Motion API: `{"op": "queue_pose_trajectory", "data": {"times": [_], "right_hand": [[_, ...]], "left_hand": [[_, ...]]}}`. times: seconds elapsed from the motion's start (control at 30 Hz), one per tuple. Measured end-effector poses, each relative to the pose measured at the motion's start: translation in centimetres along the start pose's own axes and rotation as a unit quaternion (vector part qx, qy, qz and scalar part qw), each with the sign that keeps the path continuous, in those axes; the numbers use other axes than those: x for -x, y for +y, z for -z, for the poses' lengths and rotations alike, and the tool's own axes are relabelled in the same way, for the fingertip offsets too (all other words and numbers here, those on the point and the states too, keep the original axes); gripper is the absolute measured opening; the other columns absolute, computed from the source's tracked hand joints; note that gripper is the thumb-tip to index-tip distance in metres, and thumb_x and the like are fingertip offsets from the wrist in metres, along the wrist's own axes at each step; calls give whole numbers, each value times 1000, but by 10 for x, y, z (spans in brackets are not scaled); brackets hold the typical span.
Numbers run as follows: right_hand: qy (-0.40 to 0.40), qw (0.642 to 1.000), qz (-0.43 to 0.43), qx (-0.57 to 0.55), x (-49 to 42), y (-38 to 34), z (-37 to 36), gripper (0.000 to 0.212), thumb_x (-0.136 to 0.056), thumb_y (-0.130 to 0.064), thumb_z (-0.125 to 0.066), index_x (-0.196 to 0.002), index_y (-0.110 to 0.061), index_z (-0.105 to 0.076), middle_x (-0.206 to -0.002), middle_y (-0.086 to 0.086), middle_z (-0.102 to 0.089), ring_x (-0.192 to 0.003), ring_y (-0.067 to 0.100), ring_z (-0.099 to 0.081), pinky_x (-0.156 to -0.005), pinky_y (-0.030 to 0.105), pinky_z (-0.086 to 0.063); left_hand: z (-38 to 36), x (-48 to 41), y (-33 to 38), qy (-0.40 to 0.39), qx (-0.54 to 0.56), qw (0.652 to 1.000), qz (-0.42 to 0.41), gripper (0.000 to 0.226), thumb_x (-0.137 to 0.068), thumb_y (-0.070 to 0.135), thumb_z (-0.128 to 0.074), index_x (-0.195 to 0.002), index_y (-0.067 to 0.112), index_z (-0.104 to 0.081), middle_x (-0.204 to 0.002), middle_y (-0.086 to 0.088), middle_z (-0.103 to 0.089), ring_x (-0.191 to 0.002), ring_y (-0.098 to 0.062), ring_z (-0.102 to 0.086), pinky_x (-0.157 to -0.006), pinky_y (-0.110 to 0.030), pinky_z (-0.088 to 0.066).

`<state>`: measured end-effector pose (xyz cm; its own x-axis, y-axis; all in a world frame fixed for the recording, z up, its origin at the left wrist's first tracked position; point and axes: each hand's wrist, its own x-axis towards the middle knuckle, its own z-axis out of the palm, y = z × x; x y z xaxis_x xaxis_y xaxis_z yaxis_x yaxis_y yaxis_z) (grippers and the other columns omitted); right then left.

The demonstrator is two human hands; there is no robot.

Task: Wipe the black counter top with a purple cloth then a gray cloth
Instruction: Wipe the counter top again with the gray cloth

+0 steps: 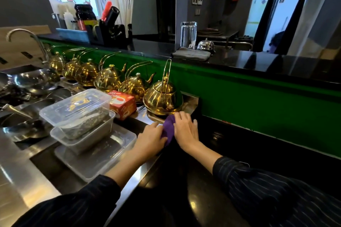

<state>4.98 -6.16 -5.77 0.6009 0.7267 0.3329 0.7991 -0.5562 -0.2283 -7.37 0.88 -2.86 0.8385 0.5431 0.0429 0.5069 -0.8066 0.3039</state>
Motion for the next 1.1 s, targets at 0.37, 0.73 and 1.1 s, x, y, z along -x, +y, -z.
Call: {"op": "queue_pose_trajectory", "data": {"times": [0.37, 0.73, 1.1], "right_hand": [[-211, 963, 161, -41, -7, 57, 23, 68, -98, -5, -46, -156, -25, -17, -163, -1, -20, -150, 18, -18, -118, 53, -22], [86, 985, 124, -78, -147, 87, 155, 46, -85, 9, -49, -130, 2, -58, -128, 18, -58, -121, 33, -54, -104, 39, -43], [-99, 985, 81, 119, -213, 104, 138, 72, -102, -37, -44, -157, -14, -4, -165, 5, -9, -152, 20, -8, -121, 50, -3]], "left_hand": [[31, -21, 34, -119, -66, 988, -71, 34, -90, 37, -54, -116, 15, -59, -104, -7, -64, -97, -22, -62, -84, -38, -52], [132, -166, 96, 143, 47, 975, -163, 36, -81, 12, -64, -117, 12, -59, -117, -7, -62, -106, -21, -59, -91, -35, -51], [130, -278, 76, 31, -153, 976, -154, 75, -89, 24, -57, -151, 15, -15, -157, -8, -22, -144, -26, -23, -117, -42, -23]]}}
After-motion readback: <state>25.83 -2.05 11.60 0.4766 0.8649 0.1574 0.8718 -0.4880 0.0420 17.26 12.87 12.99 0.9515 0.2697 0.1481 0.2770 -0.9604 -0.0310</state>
